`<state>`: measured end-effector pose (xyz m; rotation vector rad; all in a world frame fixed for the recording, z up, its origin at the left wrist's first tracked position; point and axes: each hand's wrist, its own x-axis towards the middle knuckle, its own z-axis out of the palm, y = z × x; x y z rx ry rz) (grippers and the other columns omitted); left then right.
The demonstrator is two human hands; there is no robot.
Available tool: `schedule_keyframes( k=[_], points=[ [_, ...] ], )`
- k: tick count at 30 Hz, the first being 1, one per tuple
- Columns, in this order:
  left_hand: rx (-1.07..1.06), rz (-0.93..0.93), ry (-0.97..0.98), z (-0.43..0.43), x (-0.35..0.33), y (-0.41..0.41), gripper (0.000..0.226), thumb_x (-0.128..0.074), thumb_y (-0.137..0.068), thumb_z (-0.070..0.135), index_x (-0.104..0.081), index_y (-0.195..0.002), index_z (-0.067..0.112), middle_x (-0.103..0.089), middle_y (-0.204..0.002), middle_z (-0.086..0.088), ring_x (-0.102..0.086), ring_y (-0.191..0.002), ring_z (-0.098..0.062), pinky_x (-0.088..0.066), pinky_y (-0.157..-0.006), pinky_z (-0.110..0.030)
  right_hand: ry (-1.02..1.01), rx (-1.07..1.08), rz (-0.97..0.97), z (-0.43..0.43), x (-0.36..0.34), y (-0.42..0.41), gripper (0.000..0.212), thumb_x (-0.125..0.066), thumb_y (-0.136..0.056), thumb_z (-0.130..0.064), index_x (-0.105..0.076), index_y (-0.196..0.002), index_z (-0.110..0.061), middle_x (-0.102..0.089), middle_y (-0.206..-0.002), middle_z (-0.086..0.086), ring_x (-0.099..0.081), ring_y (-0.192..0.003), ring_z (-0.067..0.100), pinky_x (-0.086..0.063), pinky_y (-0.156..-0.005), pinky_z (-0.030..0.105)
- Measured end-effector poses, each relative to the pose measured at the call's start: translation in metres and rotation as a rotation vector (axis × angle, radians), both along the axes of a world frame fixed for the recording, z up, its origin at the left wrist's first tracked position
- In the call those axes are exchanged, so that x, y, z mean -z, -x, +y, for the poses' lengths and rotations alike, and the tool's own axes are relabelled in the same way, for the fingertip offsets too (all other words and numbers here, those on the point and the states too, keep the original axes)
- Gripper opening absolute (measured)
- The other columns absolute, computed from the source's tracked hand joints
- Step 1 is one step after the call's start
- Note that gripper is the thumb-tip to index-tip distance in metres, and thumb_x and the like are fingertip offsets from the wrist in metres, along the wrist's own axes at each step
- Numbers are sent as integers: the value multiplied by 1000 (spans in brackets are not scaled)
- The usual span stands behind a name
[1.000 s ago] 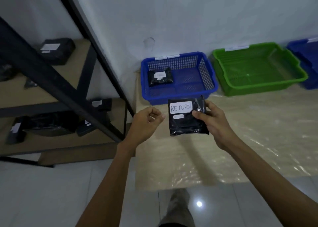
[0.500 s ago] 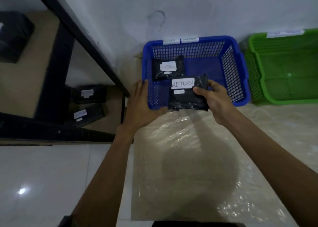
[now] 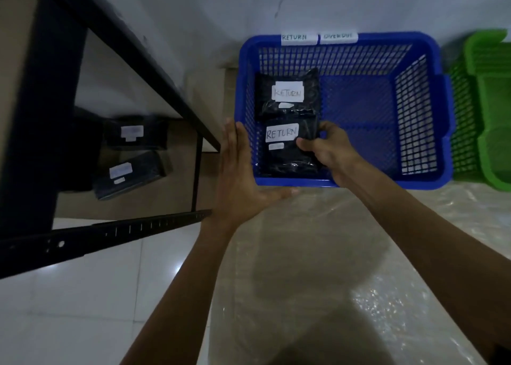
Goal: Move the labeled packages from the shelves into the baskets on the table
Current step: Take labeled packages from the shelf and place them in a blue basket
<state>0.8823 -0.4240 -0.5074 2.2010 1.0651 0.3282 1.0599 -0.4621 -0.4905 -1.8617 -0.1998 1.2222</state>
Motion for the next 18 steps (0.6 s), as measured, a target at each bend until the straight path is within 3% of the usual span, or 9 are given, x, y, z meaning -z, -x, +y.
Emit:
schedule_keyframes(
  k=[2,5,10,14,18],
  points=[
    [-13,-20,39,-1,-2,0,143,-77,-57,68,17,-148,8,27,-154,-6,19,-146,-19,-1,-119,-36,23,-49,-22,7,5,4,38,-68,-84,-7,-50,-116,-17,-60,-101,-1,-60,-86,11,-52,-77,23],
    [-46,-33,97,-1,-3,-1,143,-79,-59,62,20,-147,10,26,-154,-4,15,-147,-17,0,-118,-28,32,-108,-95,15,14,7,40,-69,-83,-8,-50,-119,-14,-60,-103,0,-56,-79,6,-46,-65,14],
    [-71,-42,160,1,-6,-2,142,-82,-57,59,12,-150,12,-1,-161,-8,-6,-148,-19,-18,-120,-41,204,-400,-475,20,24,1,43,-71,-82,-23,-56,-117,-4,-63,-116,14,-60,-103,26,-47,-81,27],
    [-63,-56,169,8,-5,-3,150,-86,-48,62,11,-151,11,-13,-158,-7,-15,-146,-17,-23,-118,-41,322,-536,-680,19,24,5,50,-67,-84,-36,-52,-118,-2,-58,-118,19,-58,-105,35,-49,-82,38],
    [7,0,216,21,-14,-8,163,-88,-37,61,21,-149,15,-20,-151,-6,-17,-128,1,-25,-108,-30,320,-599,-763,17,18,9,64,-69,-83,-34,-38,-129,-3,-54,-122,22,-55,-108,38,-47,-81,41]
  ],
)
